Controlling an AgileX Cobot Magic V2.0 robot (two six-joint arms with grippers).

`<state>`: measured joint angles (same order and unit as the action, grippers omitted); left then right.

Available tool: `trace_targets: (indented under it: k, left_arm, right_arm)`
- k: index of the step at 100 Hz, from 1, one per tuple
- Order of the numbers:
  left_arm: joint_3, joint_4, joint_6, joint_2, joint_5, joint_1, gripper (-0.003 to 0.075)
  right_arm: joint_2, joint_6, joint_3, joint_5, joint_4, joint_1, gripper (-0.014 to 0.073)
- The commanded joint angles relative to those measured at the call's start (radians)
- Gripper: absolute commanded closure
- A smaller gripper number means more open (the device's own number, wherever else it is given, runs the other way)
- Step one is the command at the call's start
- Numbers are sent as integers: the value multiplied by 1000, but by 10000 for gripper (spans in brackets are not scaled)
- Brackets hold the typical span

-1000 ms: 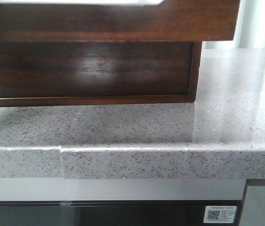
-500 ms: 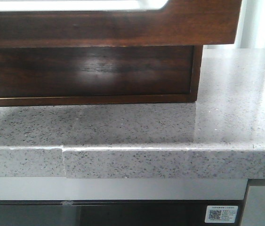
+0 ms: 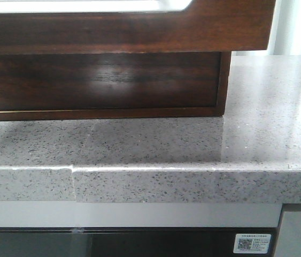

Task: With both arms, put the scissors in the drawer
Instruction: 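Lower the right gripper onto the grey-orange scissors and grasp them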

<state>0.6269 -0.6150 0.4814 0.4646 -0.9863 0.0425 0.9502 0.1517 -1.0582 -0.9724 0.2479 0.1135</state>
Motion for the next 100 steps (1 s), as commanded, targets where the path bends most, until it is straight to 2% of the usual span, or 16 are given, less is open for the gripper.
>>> trace_targets:
  k: [1,8,24,37,69,100]
  left_arm:
    - [77,66,-40,4,43,43,247]
    - [106,125,-51,4,66,72,247]
    - [114,142,-51,4,155,111,247]
    - [114,162,-51,4,213,113,247]
    - [112,162,-51,4,277,113,247]
    - [112,162,-51,4,277,113,247]
  right_arm:
    - [53,-16,-43,32,-8,79,71]
    - [111,-81,-49,24,-89,160,79]
    - [243,-256,-49,14,-317,337,138]
    - [332,-341,-49,12,-368,404,162]
    - [535,-391,-170,-78,-361,402,221]
    - [674,-439,-293,-114,-323,309,230]
